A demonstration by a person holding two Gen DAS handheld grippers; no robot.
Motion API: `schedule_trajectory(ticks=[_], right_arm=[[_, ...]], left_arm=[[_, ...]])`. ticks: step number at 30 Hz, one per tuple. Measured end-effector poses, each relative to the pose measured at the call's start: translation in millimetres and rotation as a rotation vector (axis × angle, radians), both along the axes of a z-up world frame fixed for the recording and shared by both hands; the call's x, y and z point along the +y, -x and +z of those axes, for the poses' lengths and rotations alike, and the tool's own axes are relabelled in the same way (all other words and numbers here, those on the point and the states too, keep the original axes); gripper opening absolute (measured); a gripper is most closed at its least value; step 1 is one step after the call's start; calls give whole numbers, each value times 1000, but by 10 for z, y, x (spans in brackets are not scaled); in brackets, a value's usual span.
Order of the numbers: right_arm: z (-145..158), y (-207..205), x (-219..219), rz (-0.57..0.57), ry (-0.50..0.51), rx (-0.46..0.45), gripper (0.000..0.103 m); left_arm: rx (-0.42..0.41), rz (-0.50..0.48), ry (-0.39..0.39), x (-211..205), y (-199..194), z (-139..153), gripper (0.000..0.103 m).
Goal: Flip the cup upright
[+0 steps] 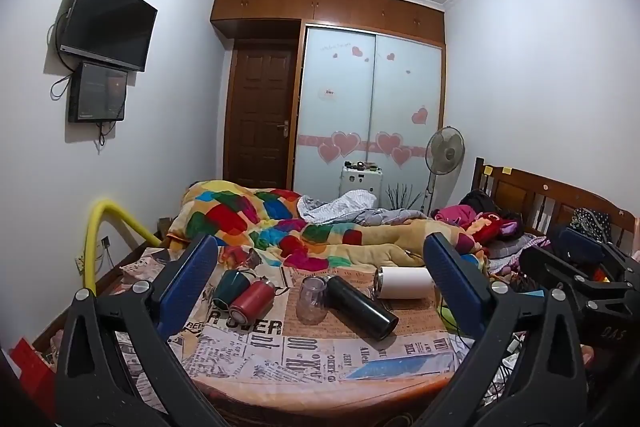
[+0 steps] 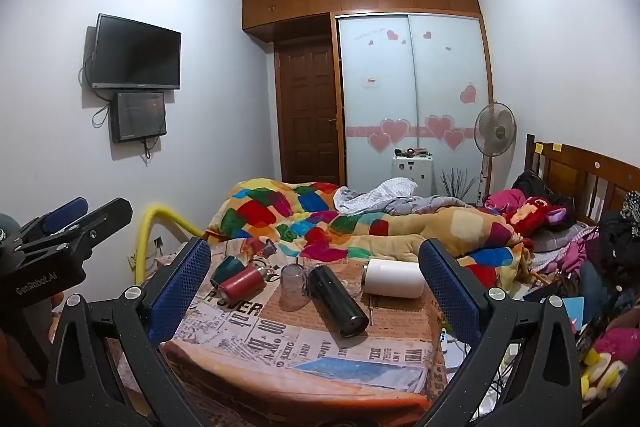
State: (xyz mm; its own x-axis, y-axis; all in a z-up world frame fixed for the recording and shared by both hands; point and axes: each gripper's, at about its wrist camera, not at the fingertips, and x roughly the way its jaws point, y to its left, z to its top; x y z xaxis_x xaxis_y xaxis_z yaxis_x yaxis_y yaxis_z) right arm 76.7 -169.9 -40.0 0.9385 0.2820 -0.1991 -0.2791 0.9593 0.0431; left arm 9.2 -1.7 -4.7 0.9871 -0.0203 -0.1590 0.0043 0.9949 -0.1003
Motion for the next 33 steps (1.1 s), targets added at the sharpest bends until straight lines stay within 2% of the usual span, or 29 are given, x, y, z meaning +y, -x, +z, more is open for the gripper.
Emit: schedule_trajectory(ticks=[33], right_arm=[[6,-77,-93,-7,-7,12,103]], left_arm=[[7,16,-13,-26,-80,-34,103]])
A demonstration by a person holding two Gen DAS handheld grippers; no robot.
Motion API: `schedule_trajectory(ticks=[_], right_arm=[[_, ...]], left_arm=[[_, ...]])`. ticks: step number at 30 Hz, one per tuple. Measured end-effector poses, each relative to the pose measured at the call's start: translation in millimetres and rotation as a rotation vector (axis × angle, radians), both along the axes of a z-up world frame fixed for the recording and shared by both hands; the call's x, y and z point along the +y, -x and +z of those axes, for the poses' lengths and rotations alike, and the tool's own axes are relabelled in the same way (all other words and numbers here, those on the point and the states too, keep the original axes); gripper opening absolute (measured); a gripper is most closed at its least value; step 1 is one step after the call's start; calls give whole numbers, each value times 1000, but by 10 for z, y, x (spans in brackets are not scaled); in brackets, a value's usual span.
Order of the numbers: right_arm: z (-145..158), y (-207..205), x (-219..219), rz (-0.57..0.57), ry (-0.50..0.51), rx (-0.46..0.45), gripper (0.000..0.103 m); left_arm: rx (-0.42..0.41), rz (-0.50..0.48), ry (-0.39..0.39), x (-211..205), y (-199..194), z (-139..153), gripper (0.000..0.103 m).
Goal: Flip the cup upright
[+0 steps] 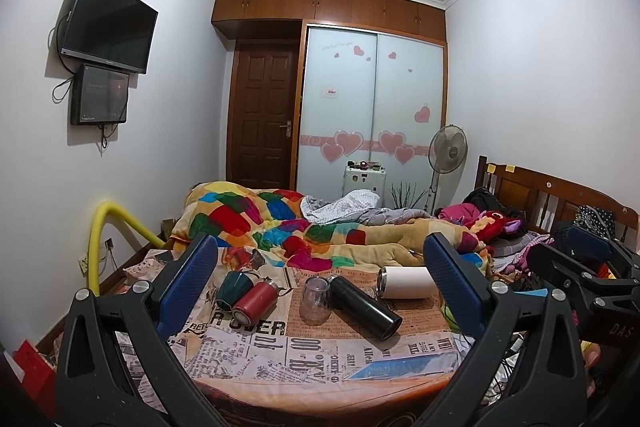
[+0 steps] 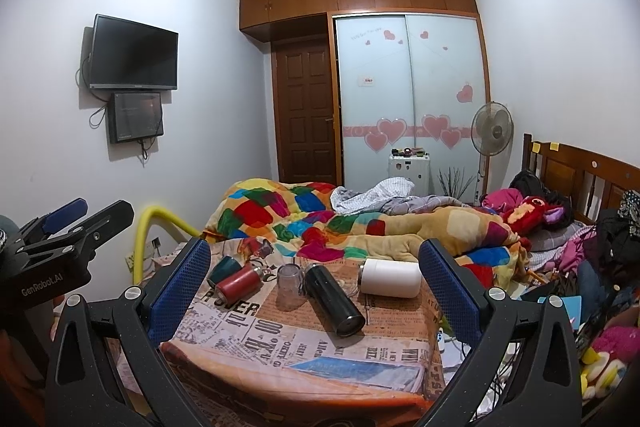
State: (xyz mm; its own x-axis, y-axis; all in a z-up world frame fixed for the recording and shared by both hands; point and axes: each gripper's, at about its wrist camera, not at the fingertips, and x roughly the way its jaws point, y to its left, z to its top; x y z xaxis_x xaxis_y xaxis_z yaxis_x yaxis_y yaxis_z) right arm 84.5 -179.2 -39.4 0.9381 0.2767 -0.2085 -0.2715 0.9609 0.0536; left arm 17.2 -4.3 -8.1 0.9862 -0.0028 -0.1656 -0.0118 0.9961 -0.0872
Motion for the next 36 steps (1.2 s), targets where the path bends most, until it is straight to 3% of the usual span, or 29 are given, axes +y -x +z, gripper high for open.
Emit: schedule_trajectory(ticks=[36], right_arm=[[-7,-61,99,4,13,17,103]], left_arm=[[14,-9,-3,-2,-28,-30,103]])
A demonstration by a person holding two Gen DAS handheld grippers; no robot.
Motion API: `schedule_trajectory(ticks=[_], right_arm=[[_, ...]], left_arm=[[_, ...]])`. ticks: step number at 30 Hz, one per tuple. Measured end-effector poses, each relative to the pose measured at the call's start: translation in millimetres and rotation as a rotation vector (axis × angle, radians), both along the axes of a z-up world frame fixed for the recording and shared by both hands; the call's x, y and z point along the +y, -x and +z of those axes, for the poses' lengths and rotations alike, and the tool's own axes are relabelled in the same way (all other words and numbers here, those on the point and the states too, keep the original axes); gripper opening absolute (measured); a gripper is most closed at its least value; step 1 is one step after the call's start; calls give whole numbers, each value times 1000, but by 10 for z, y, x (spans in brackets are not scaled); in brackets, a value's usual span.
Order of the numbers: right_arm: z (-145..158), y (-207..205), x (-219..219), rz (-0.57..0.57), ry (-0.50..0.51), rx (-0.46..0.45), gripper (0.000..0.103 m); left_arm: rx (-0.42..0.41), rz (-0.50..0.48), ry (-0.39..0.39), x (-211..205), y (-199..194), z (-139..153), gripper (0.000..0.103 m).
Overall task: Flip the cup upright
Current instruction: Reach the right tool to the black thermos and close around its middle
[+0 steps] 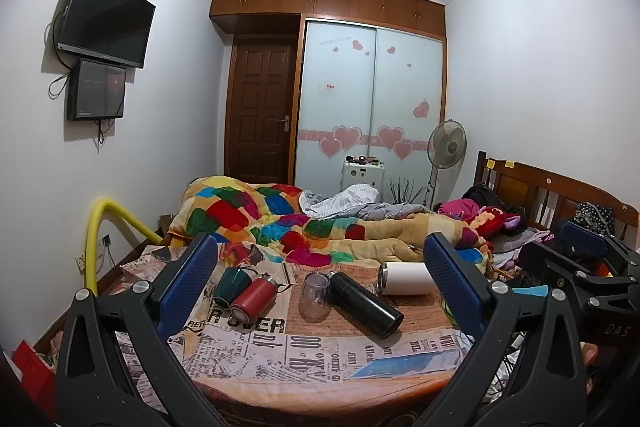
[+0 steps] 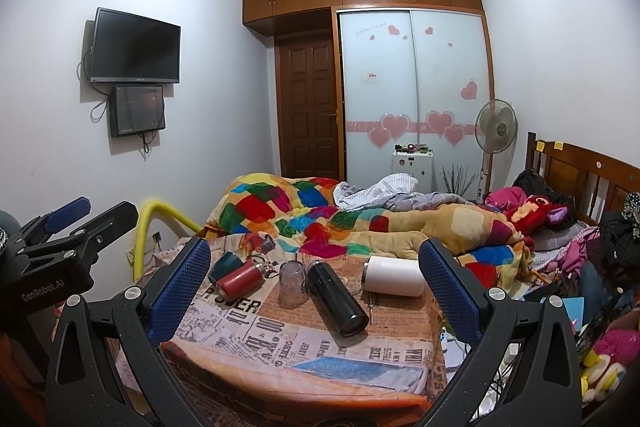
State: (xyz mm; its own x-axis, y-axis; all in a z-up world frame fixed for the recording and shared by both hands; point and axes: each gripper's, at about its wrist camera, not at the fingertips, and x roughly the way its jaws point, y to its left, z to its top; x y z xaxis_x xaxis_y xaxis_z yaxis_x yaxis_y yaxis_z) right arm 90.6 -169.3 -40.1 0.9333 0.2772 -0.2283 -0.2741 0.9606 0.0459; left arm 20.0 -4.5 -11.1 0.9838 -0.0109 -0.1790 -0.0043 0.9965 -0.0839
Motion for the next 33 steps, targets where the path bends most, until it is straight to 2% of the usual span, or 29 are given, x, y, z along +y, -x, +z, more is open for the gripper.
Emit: schedule_trajectory(ticks=[7,13,19,26,33], right_arm=[[-108,-251,17,10,14,53,103],[-369,-778,48,32,63,167,103],[-899,-1694,131,95,123,412,103],[-1512,-2529,250,124,213,672,103],[-1943,-3026,429,197,282,858,86]], left_arm=[[43,11,2,71,-267,-150,103],[106,29,1,168,-642,-360,103],[218,53,10,297,-1127,-742,103],[379,71,49,454,-1581,-1236,103],[467,70,41,478,-1779,-1569,103]])
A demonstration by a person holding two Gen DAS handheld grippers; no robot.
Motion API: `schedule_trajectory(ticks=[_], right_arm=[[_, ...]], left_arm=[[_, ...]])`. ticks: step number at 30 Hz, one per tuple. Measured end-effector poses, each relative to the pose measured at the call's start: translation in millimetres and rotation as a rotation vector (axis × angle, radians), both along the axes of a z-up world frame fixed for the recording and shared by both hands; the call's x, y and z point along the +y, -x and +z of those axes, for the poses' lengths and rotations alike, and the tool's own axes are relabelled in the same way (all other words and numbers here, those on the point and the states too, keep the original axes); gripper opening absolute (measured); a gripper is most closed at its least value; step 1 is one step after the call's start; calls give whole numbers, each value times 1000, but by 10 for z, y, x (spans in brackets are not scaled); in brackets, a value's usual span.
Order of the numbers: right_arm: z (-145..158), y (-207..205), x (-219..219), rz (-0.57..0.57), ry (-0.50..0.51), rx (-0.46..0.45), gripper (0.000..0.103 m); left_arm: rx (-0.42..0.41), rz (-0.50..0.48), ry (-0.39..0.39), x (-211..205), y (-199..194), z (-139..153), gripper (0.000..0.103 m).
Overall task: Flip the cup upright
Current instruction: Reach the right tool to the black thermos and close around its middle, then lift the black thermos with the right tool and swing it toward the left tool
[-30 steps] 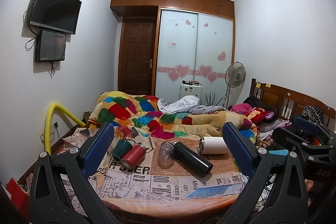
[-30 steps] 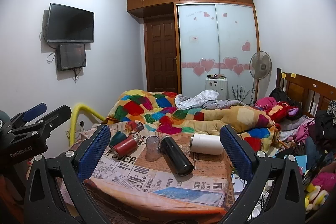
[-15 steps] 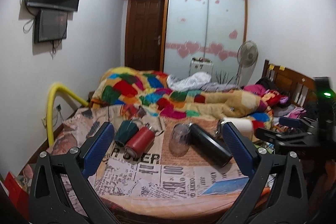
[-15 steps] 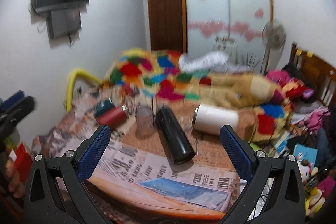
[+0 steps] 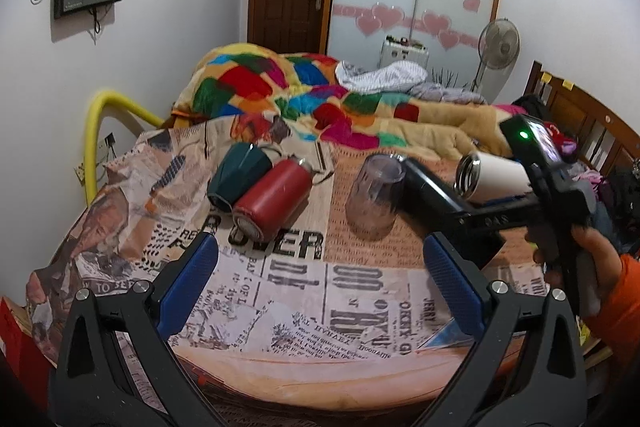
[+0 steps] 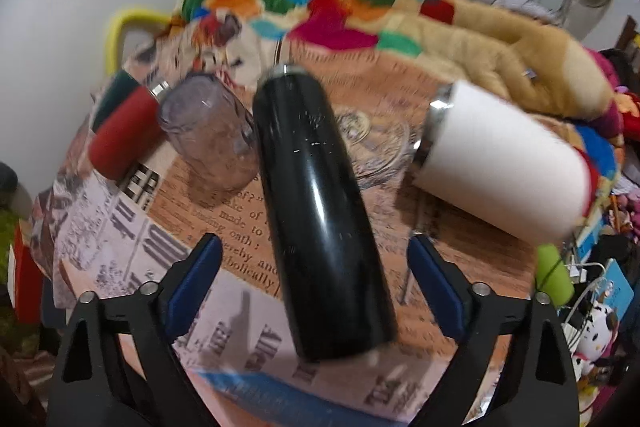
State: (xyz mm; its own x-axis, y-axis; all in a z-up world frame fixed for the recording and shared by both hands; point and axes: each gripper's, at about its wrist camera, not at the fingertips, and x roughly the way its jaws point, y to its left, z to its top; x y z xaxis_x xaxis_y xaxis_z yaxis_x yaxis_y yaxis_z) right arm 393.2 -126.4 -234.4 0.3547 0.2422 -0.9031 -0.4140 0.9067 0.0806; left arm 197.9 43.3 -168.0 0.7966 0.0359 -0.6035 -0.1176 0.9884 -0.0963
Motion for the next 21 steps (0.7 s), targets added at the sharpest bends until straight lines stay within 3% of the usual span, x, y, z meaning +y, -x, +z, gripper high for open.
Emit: schedule_trajectory(ticks=[2,9,11,21], right_arm=[[-80,-80,57,22,18,29,80],[-292,-230,120,39,61,92,77],[-329,-290,112,27,71,92,67],[-144,-85,97,39,36,41,61]], left_arm=[[15,-3,3,3,-25,-43,103],[47,-5,22,25,-89,-137,103],[54,-3,22,38,-94,-158,103],[32,6,6,20,-19,-34,103]])
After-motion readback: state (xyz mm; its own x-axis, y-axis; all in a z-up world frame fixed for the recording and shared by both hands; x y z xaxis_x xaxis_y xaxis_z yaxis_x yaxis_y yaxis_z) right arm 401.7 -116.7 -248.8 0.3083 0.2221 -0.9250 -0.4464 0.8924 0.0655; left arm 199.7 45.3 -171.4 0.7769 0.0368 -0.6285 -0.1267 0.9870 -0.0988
